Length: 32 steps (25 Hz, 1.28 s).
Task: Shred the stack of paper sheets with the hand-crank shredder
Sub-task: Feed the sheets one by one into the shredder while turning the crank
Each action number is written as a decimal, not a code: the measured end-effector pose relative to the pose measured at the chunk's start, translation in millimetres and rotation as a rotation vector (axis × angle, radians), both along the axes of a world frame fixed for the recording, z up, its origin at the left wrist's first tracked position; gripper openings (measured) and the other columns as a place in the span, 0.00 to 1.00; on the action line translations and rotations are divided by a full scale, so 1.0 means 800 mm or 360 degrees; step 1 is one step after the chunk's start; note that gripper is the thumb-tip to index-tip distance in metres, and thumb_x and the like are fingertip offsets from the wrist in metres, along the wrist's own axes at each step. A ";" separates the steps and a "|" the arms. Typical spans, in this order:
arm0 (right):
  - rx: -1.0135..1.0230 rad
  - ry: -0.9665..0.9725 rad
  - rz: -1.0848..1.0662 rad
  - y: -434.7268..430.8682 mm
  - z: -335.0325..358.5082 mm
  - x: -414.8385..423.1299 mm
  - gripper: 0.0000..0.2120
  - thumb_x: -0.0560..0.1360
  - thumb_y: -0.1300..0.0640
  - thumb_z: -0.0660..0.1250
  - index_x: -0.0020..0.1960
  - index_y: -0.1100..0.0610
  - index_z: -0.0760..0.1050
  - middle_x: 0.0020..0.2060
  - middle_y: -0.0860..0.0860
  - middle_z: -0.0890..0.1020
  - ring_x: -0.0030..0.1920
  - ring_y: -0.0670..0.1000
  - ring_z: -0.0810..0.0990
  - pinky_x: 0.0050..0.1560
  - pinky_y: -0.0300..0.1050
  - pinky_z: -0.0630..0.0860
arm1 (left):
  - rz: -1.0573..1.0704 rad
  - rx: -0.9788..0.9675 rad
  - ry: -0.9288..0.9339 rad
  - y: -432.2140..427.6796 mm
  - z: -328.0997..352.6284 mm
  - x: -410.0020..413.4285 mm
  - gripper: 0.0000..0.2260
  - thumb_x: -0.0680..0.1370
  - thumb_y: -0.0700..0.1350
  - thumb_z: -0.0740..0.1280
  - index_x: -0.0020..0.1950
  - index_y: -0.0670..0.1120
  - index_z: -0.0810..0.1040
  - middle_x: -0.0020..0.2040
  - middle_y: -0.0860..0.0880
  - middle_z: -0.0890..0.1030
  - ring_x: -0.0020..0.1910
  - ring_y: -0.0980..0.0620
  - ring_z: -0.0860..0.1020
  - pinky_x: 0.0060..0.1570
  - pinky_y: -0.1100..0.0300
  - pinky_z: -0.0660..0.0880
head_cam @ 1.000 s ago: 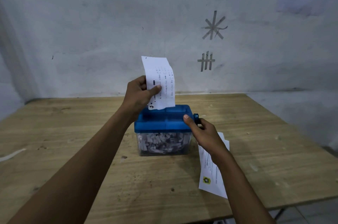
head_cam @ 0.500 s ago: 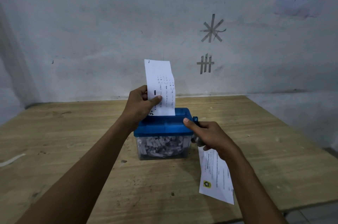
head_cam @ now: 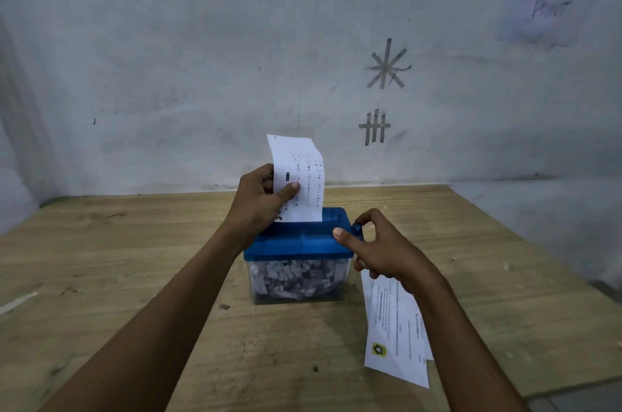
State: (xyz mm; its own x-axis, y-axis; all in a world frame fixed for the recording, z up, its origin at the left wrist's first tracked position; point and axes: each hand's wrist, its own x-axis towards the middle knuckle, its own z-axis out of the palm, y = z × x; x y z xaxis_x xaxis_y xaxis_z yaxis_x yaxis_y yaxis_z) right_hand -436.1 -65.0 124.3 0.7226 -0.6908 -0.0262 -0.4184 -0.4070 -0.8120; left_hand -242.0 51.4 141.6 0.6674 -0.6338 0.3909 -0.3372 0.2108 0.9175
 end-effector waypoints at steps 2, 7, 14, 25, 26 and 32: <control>0.0007 -0.0013 0.0012 -0.003 -0.001 0.002 0.24 0.75 0.35 0.68 0.61 0.48 0.67 0.40 0.50 0.81 0.28 0.41 0.77 0.26 0.34 0.70 | -0.0030 0.0041 -0.0017 0.001 0.000 0.000 0.11 0.78 0.40 0.73 0.58 0.50 0.79 0.48 0.60 0.84 0.46 0.60 0.85 0.42 0.65 0.81; -0.0091 -0.0023 0.0004 -0.008 0.006 0.004 0.24 0.73 0.35 0.70 0.59 0.50 0.73 0.46 0.48 0.80 0.38 0.45 0.80 0.37 0.39 0.74 | 0.0005 0.0044 -0.0025 0.003 -0.006 0.001 0.12 0.78 0.41 0.72 0.60 0.48 0.78 0.51 0.56 0.84 0.49 0.58 0.84 0.45 0.63 0.82; -0.0810 0.0665 0.0082 -0.038 0.047 0.044 0.28 0.81 0.36 0.55 0.50 0.60 0.78 0.34 0.51 0.79 0.33 0.49 0.76 0.43 0.47 0.76 | 0.0081 0.0119 -0.0146 0.004 -0.015 0.001 0.12 0.79 0.42 0.72 0.61 0.49 0.77 0.50 0.59 0.82 0.45 0.66 0.82 0.42 0.68 0.80; 0.0084 -0.0669 0.0496 -0.072 -0.002 -0.006 0.16 0.76 0.48 0.68 0.54 0.59 0.84 0.49 0.55 0.86 0.53 0.56 0.84 0.52 0.48 0.83 | 0.0132 0.0122 -0.0172 0.001 -0.022 0.005 0.11 0.79 0.44 0.71 0.61 0.52 0.78 0.49 0.63 0.82 0.48 0.65 0.82 0.45 0.67 0.80; 0.0083 -0.0733 0.0435 -0.073 -0.004 -0.001 0.16 0.75 0.49 0.68 0.52 0.60 0.85 0.48 0.56 0.86 0.51 0.58 0.85 0.49 0.49 0.83 | 0.0141 0.0127 -0.0168 0.000 -0.022 0.006 0.11 0.79 0.45 0.71 0.61 0.52 0.78 0.50 0.63 0.81 0.48 0.65 0.82 0.45 0.67 0.80; 0.0124 -0.0577 0.0112 -0.077 0.013 0.042 0.22 0.80 0.44 0.66 0.40 0.64 0.79 0.33 0.57 0.84 0.32 0.55 0.83 0.25 0.42 0.72 | 0.0127 0.0172 -0.0185 0.000 -0.023 0.008 0.13 0.79 0.43 0.72 0.63 0.46 0.78 0.58 0.54 0.83 0.54 0.56 0.83 0.49 0.61 0.83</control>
